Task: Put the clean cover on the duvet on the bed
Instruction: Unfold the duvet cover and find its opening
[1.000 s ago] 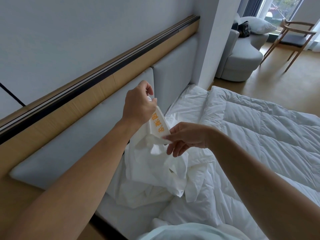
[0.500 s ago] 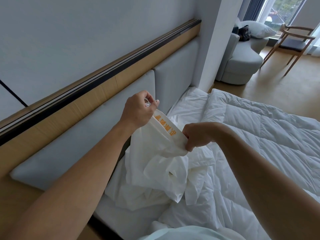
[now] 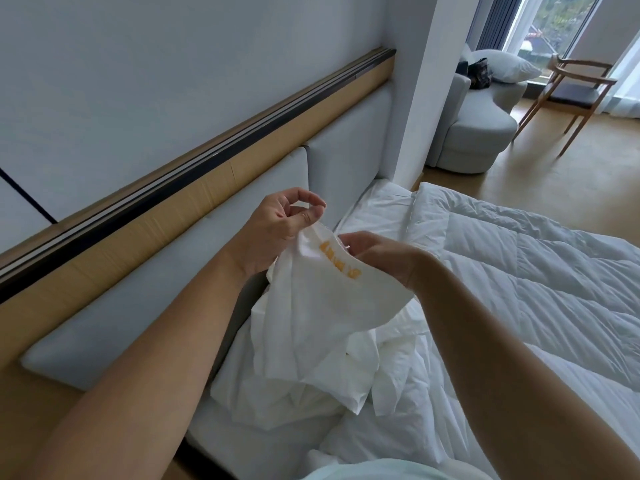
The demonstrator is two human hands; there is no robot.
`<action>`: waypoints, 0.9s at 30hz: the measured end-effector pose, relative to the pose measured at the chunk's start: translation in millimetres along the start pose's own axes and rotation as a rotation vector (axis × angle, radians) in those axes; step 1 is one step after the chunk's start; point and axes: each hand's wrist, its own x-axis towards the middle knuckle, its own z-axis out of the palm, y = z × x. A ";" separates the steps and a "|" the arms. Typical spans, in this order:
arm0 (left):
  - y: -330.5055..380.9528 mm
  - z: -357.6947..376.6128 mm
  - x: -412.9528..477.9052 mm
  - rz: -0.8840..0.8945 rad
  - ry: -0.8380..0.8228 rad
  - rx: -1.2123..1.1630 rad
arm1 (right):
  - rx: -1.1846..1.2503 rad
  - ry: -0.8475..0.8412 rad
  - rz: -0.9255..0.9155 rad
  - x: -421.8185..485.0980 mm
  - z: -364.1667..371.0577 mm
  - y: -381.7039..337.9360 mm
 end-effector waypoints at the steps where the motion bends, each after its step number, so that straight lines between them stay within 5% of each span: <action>1: -0.1 -1.3 -1.6 -0.019 0.008 0.003 | -0.029 -0.013 0.009 -0.7 2.0 2.0; 9: 2.3 7.3 -14.6 -0.457 -0.381 0.257 | -0.256 0.270 -0.008 -13.3 12.6 -6.3; 16: -15.4 -0.3 -21.9 -0.400 -0.540 -0.303 | -0.057 0.390 -0.069 -29.3 26.3 0.4; 20: -17.4 7.3 -26.9 -0.388 -0.652 -0.259 | 0.082 0.454 -0.070 -32.1 32.9 4.0; 27: -14.8 5.6 -27.8 -0.464 -0.612 -0.032 | 0.113 0.429 0.051 -36.8 34.5 18.5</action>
